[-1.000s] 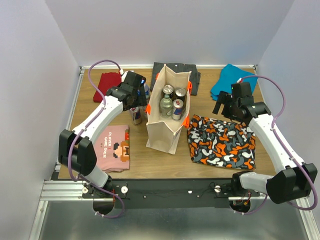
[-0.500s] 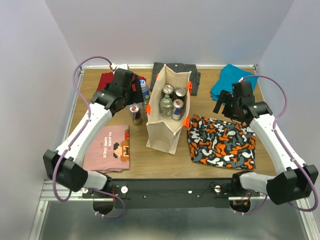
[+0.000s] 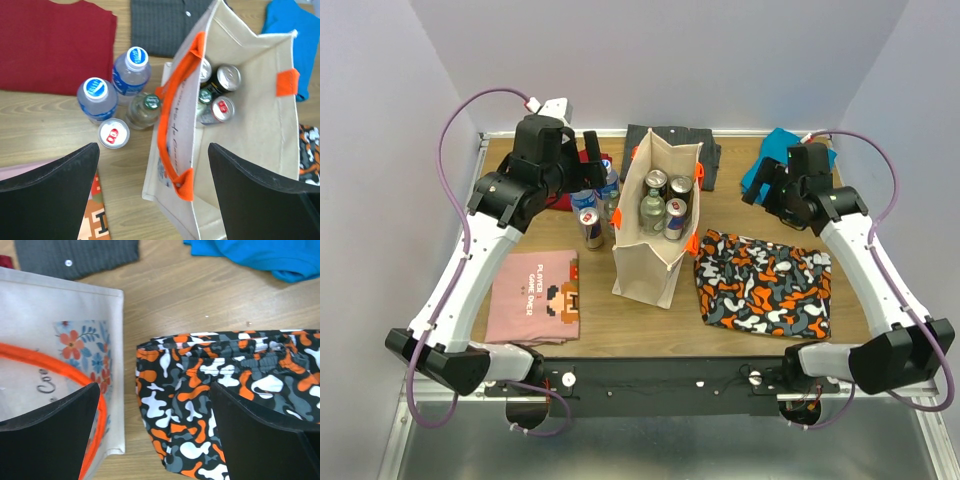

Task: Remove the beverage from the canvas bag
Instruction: Take out the drink from the canvas bag.

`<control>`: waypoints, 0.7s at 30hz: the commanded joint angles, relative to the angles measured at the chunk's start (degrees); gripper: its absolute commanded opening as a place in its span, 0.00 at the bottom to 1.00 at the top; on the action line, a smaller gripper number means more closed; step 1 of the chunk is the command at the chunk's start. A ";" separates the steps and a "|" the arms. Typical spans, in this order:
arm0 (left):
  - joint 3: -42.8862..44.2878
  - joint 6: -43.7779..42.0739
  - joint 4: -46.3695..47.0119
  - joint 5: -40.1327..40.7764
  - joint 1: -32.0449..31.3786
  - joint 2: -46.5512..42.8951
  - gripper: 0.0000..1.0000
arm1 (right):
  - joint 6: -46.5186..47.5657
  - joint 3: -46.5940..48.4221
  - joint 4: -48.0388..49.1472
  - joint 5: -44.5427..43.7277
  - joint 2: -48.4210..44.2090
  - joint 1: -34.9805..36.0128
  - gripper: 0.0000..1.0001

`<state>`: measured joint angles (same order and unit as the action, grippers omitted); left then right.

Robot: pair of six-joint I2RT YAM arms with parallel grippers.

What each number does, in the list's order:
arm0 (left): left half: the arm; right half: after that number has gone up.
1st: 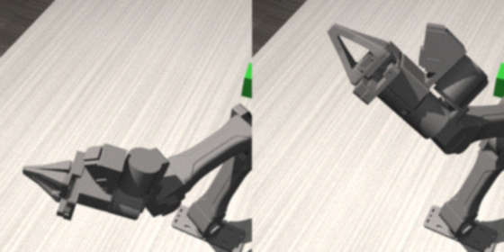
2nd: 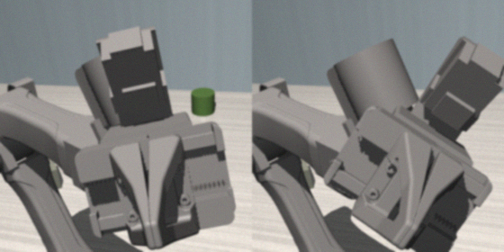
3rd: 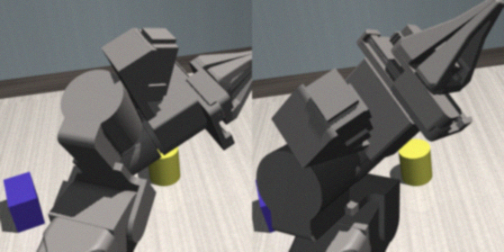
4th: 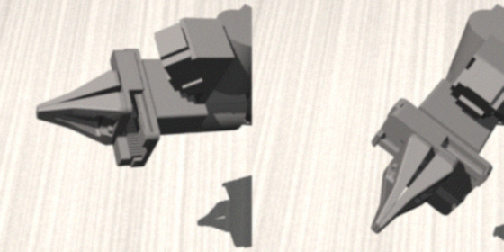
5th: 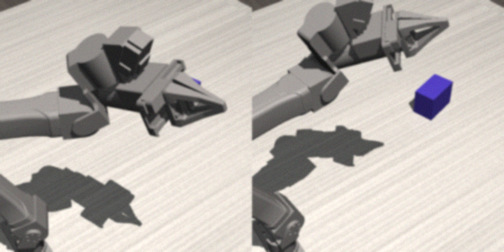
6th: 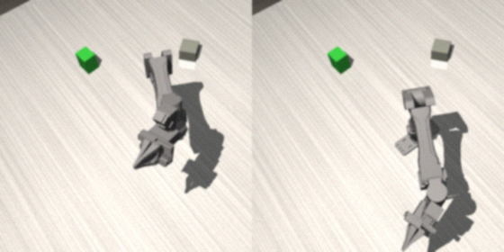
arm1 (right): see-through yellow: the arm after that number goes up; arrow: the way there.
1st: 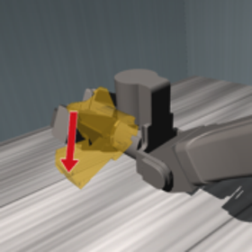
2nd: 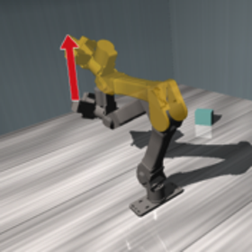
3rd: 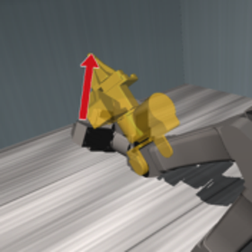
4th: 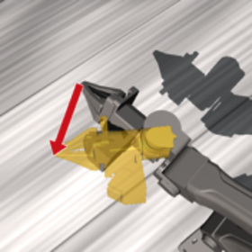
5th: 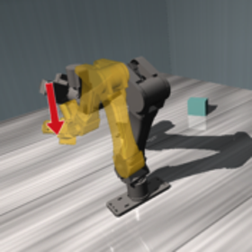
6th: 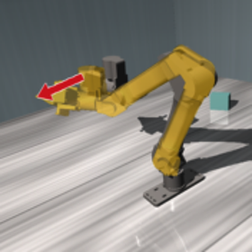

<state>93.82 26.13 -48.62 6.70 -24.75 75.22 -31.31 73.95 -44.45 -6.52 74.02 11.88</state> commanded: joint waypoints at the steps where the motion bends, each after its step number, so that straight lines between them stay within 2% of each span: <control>1: 0.66 -1.87 -1.91 -8.00 0.14 -0.43 0.99 | -0.60 -0.03 2.78 5.11 -2.03 -0.54 1.00; 4: 0.40 -2.75 -3.41 -7.93 0.06 -0.42 0.99 | 0.02 -3.62 5.41 8.54 -4.58 -0.54 1.00; 10: -7.41 -7.06 2.12 -10.13 -0.03 -4.64 0.99 | 4.49 -7.59 10.43 17.41 -7.93 -0.54 1.00; 15: -8.74 -7.32 4.58 -13.28 -0.56 -4.47 0.99 | 9.69 -2.94 5.25 25.67 -5.81 -0.19 1.00; 18: -9.80 -8.20 6.43 -12.33 -1.96 -4.73 0.99 | 9.60 -3.90 7.00 28.13 -8.53 -0.01 1.00; 21: -8.31 -8.37 5.12 -11.80 -3.02 -4.29 0.99 | 10.04 -1.81 8.85 34.72 -7.41 0.07 1.00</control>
<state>84.53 19.46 -45.01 -3.79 -26.37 71.44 -23.86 68.75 -37.71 17.28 67.24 11.90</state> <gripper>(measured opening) 0.990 0.998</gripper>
